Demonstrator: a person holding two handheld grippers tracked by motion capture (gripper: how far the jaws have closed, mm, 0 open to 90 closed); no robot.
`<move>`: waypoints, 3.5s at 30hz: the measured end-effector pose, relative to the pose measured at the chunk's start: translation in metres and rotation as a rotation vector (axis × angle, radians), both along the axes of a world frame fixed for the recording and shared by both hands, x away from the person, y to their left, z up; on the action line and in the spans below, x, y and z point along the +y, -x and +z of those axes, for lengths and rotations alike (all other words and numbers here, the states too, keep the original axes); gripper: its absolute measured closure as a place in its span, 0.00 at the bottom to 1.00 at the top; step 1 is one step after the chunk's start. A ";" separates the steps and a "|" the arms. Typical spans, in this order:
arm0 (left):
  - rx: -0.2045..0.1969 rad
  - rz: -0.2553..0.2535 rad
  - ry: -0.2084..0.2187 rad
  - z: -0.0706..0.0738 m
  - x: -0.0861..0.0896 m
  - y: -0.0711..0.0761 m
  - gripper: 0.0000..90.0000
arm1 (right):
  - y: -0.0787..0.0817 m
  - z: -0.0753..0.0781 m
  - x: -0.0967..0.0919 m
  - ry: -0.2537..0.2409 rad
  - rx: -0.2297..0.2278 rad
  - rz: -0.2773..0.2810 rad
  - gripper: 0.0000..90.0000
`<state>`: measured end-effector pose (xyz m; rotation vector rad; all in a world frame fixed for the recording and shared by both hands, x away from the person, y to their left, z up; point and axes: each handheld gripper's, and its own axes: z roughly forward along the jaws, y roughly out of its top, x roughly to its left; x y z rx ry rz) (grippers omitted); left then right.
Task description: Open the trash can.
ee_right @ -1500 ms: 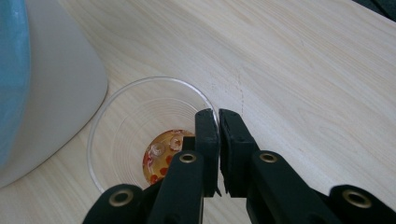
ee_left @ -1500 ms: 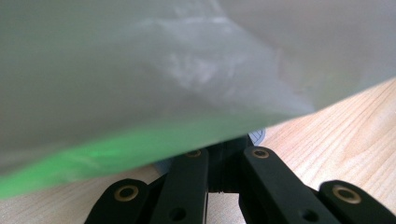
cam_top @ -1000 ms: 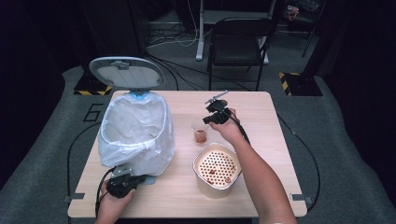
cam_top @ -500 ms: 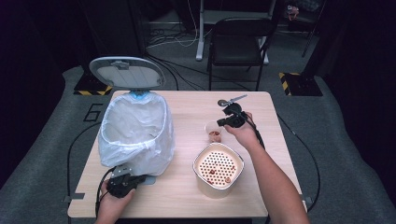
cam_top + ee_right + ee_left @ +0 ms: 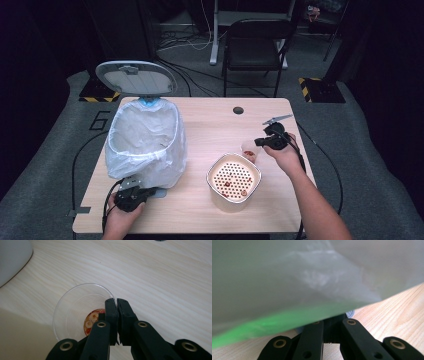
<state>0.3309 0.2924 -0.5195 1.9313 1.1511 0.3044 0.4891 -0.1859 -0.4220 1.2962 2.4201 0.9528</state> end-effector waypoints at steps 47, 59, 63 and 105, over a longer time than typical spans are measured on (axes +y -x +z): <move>0.001 0.001 -0.002 0.000 0.000 0.000 1.00 | 0.099 0.000 -0.058 -0.121 -0.178 -0.098 0.31; 0.002 0.003 -0.001 0.000 0.000 0.000 1.00 | 0.116 -0.028 -0.055 -0.129 -0.195 -0.114 0.16; 0.001 0.002 -0.001 0.000 0.000 0.000 1.00 | 0.113 -0.038 -0.051 -0.150 -0.191 -0.106 0.15; 0.006 -0.001 0.005 0.000 0.000 0.000 1.00 | 0.096 -0.069 -0.033 -0.154 -0.262 -0.077 0.45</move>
